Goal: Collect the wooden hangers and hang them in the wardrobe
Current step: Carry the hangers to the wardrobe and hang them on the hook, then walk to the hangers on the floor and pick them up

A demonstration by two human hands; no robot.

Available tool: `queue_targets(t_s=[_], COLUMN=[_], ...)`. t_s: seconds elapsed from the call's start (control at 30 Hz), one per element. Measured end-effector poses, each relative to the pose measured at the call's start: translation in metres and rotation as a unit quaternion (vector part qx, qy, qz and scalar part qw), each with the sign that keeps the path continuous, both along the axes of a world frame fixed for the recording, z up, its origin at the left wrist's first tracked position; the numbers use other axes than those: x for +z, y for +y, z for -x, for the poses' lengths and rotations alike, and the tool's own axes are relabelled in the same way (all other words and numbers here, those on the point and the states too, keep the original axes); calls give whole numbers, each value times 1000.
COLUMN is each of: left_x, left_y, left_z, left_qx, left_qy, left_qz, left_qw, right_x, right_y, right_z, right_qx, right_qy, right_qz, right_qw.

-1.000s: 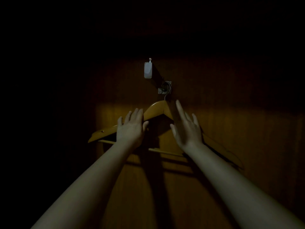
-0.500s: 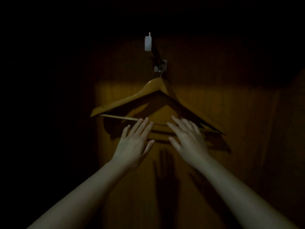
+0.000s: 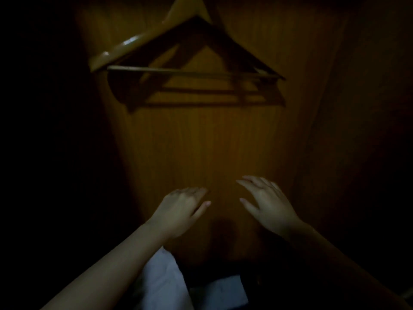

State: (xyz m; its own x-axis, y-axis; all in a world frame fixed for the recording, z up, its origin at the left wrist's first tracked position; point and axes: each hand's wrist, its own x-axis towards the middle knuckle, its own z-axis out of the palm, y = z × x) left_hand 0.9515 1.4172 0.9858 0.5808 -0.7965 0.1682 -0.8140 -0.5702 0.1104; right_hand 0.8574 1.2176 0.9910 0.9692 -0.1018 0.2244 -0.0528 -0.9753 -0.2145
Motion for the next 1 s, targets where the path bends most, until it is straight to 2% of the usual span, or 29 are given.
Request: queue_targets(t_s=[0.13, 0.3, 0.43, 0.53, 0.67, 0.77, 0.9, 1.0], left_x=[-40, -102, -161, -196, -227, -257, -294, -312], left_y=[21, 37, 38, 41, 44, 51, 59, 62], left_z=[27, 70, 112, 142, 188, 222, 266, 304], left_qx=[-56, -121, -145, -173, -194, -203, -203, -204], left_qy=[58, 168, 245, 314, 364, 384, 431, 451], left_qz=[-46, -125, -144, -189, -257, -310, -369, -418], left_qw=[996, 970, 948, 914, 874, 846, 798, 762], right_x=[-50, -121, -175, -206, -247, -272, -300, -312], right_y=[29, 65, 98, 120, 145, 166, 196, 220], right_z=[44, 112, 184, 242, 317, 371, 446, 506], right_qx=[-63, -160, -235, -291, -378, -442, -528, -577], right_qy=[57, 130, 179, 215, 258, 294, 317, 300], right_qz=[-10, -75, -164, -213, -268, -319, -406, -471], right_qw=[996, 976, 941, 908, 848, 785, 675, 596])
